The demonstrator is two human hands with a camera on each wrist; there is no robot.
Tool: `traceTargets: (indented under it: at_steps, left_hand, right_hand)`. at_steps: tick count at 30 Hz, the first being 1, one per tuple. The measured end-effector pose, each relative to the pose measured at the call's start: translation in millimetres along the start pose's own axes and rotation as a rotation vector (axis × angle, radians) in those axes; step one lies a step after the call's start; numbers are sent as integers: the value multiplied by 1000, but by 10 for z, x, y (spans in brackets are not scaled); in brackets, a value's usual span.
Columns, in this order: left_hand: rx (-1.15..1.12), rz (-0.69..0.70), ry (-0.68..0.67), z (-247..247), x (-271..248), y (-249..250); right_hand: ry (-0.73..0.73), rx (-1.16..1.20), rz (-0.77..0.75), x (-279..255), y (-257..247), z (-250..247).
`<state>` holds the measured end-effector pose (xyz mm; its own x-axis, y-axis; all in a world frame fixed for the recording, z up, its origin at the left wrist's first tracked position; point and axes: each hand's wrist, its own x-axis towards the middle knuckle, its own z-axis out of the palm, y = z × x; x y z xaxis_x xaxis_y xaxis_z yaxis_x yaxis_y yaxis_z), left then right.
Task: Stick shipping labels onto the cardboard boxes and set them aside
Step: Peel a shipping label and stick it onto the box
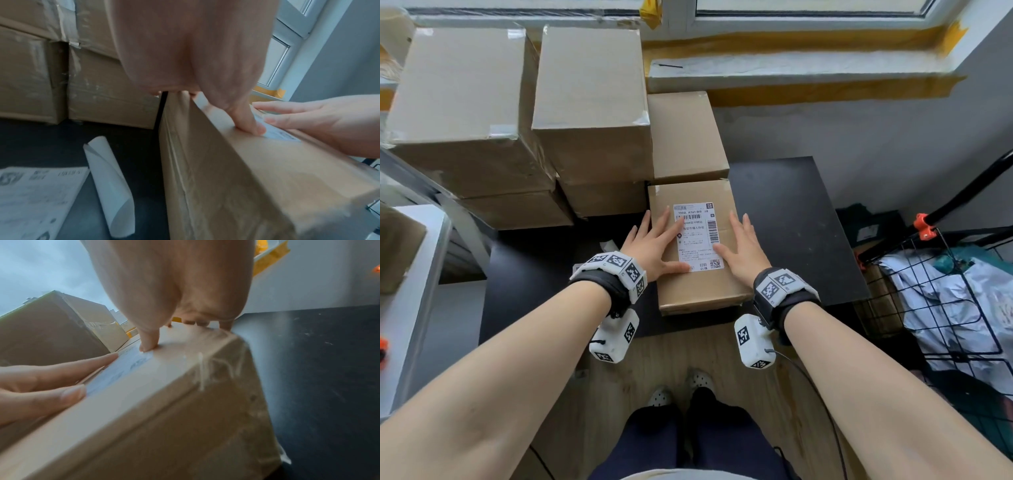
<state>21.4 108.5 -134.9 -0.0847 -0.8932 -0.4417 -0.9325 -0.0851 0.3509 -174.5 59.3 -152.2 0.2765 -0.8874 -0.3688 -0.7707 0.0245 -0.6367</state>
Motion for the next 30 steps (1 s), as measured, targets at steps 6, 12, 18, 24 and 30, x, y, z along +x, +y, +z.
traceTargets:
  at_steps: [6,12,18,24,30]
  left_hand:
    - [61,-11,-52,-155,116,10]
    - [36,9,-43,-184,153,-3]
    - [-84,-11,-22,-199,151,-29]
    - [-109,31,-62,-284,124,-107]
    - [-47,60,-87,-294,105,-150]
  right_hand:
    - [-16,-141,21,259,-127,-90]
    - [43,-142,45,512,-263,-133]
    - [39,-341,-80,621,-357,-106]
    - [-114,-577,-247,515,-450,24]
    - [-231,-641,-421,305,-490,130]
